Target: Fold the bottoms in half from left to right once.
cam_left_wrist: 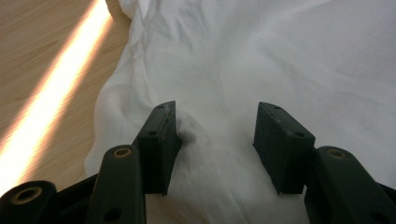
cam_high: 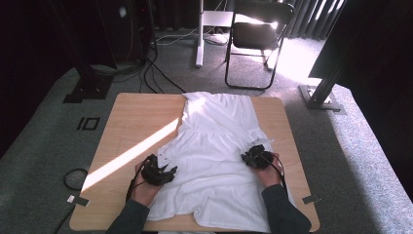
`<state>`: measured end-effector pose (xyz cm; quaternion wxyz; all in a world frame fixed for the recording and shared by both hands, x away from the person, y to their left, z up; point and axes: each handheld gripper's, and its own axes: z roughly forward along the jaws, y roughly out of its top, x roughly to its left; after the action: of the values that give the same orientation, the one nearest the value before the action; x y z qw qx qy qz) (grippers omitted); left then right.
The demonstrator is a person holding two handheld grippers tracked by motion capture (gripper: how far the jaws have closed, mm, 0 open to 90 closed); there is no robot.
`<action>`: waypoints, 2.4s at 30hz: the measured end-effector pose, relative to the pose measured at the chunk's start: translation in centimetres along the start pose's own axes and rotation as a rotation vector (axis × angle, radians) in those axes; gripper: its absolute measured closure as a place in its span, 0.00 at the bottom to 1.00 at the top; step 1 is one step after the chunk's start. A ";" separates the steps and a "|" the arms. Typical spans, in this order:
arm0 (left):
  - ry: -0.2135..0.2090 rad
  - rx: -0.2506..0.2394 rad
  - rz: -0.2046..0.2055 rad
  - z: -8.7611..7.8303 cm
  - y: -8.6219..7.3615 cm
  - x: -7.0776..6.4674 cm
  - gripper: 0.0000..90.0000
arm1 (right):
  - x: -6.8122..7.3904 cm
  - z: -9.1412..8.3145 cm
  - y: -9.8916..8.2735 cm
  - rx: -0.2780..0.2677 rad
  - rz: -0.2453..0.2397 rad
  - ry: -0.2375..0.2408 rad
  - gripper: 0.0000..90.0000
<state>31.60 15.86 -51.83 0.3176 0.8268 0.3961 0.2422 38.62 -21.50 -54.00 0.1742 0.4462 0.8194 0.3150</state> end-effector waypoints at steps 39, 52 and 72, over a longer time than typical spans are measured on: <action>-0.152 0.078 -0.045 -5.0 -8.5 -3.9 0.48 | -0.1 -12.0 -13.9 -0.070 0.157 0.020 0.65; -0.169 -0.004 -0.004 -7.5 -8.8 -4.4 0.98 | -2.2 -18.0 -16.2 -0.114 0.140 0.049 0.99; -0.099 -0.104 -0.079 -7.4 -6.1 -2.7 0.51 | -3.4 -18.0 -15.5 -0.212 0.114 0.071 0.54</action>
<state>22.14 19.13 -51.55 0.3887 0.8039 0.3990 0.2085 20.61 -37.13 -51.09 0.1729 0.4596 0.7605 0.4250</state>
